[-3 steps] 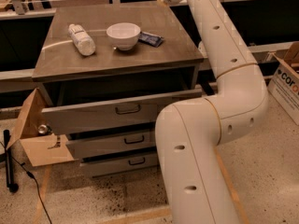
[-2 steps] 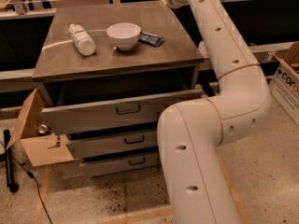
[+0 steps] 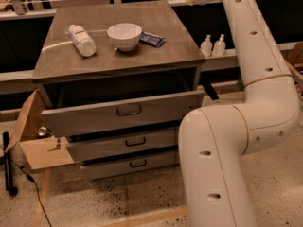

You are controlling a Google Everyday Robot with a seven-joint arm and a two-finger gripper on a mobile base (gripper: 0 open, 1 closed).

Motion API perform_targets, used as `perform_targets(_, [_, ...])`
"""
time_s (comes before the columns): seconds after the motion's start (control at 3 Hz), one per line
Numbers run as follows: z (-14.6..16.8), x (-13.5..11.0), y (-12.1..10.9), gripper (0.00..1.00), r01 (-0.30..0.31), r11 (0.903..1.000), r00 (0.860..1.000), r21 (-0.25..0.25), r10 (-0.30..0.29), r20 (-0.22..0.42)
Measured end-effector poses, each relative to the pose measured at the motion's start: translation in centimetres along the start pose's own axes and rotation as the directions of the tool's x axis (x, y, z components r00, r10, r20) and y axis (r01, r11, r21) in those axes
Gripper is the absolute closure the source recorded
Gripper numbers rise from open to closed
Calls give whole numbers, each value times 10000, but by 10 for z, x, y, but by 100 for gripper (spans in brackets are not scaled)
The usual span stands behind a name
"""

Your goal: Pick rxbar blueberry from white bowl and place on counter

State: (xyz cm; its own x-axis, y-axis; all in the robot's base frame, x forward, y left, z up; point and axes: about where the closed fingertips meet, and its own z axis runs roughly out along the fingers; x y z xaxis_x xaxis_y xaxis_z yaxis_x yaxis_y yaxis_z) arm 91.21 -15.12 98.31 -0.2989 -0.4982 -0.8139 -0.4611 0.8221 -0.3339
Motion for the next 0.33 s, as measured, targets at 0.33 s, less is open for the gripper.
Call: perform_targets(0.33, [4, 2, 4, 7, -57, 9999, 10000, -125, 57, 6])
